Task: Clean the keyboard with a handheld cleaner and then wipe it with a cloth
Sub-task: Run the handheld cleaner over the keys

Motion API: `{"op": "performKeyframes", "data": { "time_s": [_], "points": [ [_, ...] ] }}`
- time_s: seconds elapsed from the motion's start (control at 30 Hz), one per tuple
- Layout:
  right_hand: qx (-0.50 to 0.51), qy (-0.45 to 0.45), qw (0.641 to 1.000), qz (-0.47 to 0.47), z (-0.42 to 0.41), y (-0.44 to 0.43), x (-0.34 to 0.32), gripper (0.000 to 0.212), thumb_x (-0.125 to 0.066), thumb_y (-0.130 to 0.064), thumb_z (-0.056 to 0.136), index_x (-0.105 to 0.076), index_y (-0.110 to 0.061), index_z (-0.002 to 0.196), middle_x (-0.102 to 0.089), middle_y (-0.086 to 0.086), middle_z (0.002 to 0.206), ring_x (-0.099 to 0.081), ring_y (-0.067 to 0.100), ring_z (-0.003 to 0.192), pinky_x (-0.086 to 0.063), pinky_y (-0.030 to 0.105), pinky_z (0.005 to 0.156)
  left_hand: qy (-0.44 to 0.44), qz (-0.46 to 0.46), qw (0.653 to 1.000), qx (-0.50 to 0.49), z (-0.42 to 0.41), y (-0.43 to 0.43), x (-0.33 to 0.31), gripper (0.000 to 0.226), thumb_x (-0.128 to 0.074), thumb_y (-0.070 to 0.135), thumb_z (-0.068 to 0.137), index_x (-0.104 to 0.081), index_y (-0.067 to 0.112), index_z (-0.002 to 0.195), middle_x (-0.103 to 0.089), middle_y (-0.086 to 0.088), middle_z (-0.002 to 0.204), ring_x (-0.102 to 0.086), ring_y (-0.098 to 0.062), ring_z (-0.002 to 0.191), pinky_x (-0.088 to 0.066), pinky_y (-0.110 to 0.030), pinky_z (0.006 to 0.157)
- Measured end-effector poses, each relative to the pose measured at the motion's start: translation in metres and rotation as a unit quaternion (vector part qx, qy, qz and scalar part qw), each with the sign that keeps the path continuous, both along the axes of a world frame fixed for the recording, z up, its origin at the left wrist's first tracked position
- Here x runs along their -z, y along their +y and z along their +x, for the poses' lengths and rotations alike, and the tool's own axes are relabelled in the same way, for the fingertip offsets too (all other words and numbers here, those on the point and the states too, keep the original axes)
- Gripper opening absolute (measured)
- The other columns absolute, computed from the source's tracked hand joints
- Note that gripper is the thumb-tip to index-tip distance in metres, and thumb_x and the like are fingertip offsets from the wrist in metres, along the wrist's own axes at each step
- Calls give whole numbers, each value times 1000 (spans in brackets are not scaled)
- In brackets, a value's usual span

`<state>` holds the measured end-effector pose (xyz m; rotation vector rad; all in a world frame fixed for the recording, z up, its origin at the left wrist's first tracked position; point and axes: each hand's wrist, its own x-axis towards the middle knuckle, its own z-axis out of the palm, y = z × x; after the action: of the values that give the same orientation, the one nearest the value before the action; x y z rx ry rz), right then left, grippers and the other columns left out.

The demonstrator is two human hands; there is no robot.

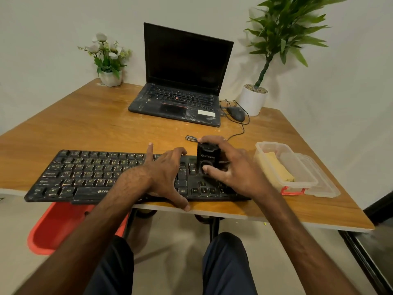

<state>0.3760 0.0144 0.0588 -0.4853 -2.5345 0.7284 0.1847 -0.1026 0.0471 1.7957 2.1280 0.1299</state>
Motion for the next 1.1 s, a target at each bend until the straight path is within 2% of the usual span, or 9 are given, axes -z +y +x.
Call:
{"op": "performKeyframes", "data": {
  "time_s": [0.13,0.33,0.47,0.53,0.6,0.7,0.8,0.97,1.1],
  "points": [
    [39,4,999,31,-7,8,-4,62,-69,-19,90,-39,-40,140,-56,-9,120,-57,-5,92,-49,5,71,-2,-5,1000,-1,1,-1,-1,141,-81,73,57,5,19,155,-20,-4,165,-14,-21,154,23,-64,114],
    [0,30,999,-37,-3,2,3,63,-71,-17,89,-40,-44,136,-51,-24,114,-63,-1,97,-57,17,68,4,-2,1000,2,1,-1,0,141,-81,73,58,5,18,155,-18,-4,166,-13,-21,154,23,-64,114],
    [56,54,996,-35,-2,11,3,66,-72,-17,88,-38,-47,137,-55,-17,116,-65,4,101,-60,22,73,-4,2,1000,3,-1,-1,0,140,-81,73,57,3,18,155,-22,-3,165,-15,-21,153,23,-64,114],
    [19,47,998,-45,-3,1,5,64,-73,-18,88,-40,-46,136,-57,-12,118,-65,3,99,-58,18,71,-3,4,1000,3,-1,0,2,140,-81,73,57,4,20,155,-22,-3,165,-15,-21,153,23,-63,114],
    [-20,37,998,-41,-5,-10,9,63,-73,-19,88,-41,-44,137,-59,-9,120,-65,6,100,-59,23,75,0,1,1000,4,-1,0,2,141,-81,73,57,5,20,155,-20,-3,165,-14,-20,154,23,-63,114],
    [8,19,999,24,-10,-1,7,63,-69,-22,90,-37,-43,140,-60,-2,124,-64,9,102,-60,28,78,-1,3,1000,5,-1,0,2,139,-81,73,56,3,21,154,-21,-3,165,-14,-21,154,23,-63,114],
    [61,26,997,27,-12,12,2,63,-69,-23,91,-37,-47,139,-60,-3,120,-63,11,103,-59,23,75,-1,3,1000,2,-2,0,3,138,-81,74,56,2,22,154,-23,-2,164,-16,-21,153,23,-64,114],
    [-26,29,999,-17,-8,-8,9,64,-74,-21,87,-40,-45,136,-59,-13,117,-65,5,100,-58,20,74,1,-1,1000,1,0,-1,2,140,-80,73,58,6,21,155,-16,-3,166,-9,-20,154,23,-63,114],
    [56,42,998,5,-9,14,8,66,-72,-20,88,-38,-47,138,-61,-2,120,-64,5,97,-59,19,70,-9,3,1000,3,-1,-1,1,138,-81,73,57,3,21,154,-19,-3,165,-13,-21,154,23,-63,114]
  ]
}}
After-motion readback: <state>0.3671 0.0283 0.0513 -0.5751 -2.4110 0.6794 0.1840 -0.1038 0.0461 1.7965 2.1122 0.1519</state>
